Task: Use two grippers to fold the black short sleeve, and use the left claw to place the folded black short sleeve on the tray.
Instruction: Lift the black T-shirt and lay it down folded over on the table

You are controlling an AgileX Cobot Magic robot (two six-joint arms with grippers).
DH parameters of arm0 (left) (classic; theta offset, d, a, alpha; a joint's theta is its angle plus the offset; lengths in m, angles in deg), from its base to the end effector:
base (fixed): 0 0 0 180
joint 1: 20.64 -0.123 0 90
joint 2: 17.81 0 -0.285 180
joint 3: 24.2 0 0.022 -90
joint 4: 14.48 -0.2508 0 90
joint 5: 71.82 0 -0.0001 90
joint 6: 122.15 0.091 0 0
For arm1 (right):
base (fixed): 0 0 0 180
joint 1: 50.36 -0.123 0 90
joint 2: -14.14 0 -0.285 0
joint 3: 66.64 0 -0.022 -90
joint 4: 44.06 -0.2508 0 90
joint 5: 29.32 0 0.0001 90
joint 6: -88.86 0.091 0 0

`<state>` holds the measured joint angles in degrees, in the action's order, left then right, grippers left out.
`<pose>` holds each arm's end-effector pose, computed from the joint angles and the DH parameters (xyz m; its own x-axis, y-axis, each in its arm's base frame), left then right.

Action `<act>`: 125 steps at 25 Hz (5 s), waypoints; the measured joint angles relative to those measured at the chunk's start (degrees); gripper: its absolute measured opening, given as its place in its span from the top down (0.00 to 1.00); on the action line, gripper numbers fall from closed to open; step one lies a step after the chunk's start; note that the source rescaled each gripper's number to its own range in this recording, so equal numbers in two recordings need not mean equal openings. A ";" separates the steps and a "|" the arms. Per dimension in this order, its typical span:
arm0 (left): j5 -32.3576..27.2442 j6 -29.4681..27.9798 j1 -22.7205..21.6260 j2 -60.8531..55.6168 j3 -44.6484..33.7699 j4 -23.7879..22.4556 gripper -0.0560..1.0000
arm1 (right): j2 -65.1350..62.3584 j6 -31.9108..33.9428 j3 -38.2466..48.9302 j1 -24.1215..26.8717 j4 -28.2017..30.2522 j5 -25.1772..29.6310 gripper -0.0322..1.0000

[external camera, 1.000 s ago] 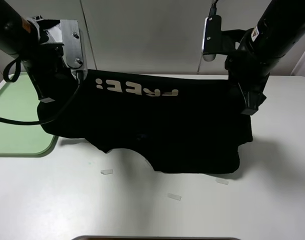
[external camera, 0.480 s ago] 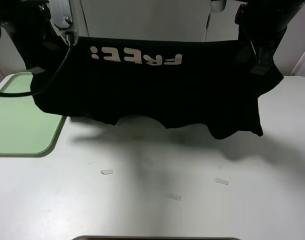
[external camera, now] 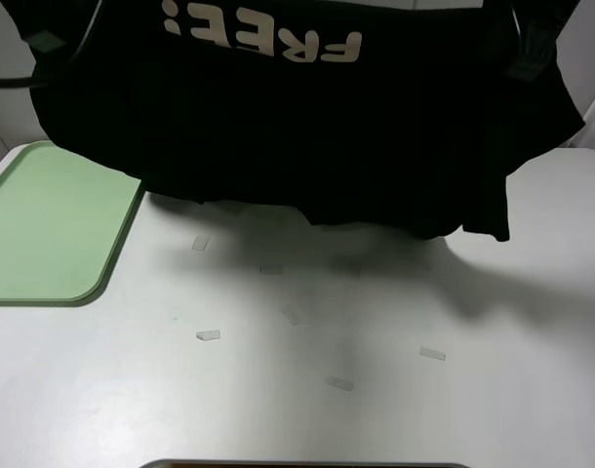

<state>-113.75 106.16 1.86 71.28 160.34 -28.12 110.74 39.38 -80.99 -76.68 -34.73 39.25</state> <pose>0.2974 -0.1077 0.4012 -0.0596 0.9365 -0.3456 0.5950 0.3113 0.7410 0.2951 0.1306 0.3833 -0.1741 -0.9659 -0.1915 -0.8469 0.2461 -0.4714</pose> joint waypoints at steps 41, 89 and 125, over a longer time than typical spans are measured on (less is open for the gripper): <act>-12.61 1.89 4.71 -7.80 12.47 0.53 0.95 | -12.10 4.45 -12.16 0.00 -2.47 1.70 0.97; -24.61 -1.71 5.09 -17.71 9.09 15.41 0.95 | -33.21 12.43 9.16 -0.31 -7.16 1.36 0.97; -16.58 -5.61 5.31 -21.82 -13.35 15.09 0.95 | -32.44 15.53 26.14 -0.46 1.17 -1.84 0.97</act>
<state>-130.33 100.55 7.17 49.46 146.99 -13.03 78.31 54.91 -54.85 -77.14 -33.56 37.41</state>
